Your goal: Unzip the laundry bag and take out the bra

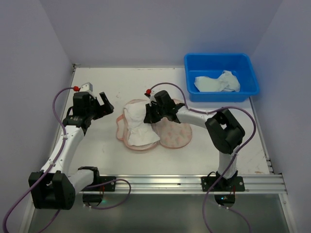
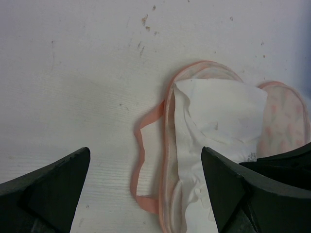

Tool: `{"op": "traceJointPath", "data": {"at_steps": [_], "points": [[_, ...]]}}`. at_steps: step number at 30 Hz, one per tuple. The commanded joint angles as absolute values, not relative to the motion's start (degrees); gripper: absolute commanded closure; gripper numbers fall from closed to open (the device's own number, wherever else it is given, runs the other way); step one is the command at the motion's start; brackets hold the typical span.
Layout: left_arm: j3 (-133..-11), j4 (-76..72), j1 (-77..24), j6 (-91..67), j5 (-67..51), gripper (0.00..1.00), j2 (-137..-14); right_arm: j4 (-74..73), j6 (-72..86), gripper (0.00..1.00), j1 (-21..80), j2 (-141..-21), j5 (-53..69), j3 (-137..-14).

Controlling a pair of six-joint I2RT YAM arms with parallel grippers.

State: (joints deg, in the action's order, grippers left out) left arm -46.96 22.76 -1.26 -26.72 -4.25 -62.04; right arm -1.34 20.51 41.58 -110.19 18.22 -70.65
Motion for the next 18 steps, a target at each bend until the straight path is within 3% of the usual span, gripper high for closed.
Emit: {"op": "traceJointPath", "data": {"at_steps": [1, 11, 18], "points": [[-46.3, 19.9, -0.8, -25.4, -4.9, 0.0, -62.3, 0.8, 19.0, 1.0, 41.7, -100.5, 20.0, -71.3], [-46.3, 20.1, -0.7, -25.5, -4.1, 0.0, -62.2, -10.3, 16.2, 1.0, 40.4, -86.9, 7.5, -82.4], [-46.3, 20.1, -0.8, -25.4, -4.0, 0.0, -62.2, -17.8, 18.2, 1.0, 27.0, -84.7, 2.9, -93.9]]}}
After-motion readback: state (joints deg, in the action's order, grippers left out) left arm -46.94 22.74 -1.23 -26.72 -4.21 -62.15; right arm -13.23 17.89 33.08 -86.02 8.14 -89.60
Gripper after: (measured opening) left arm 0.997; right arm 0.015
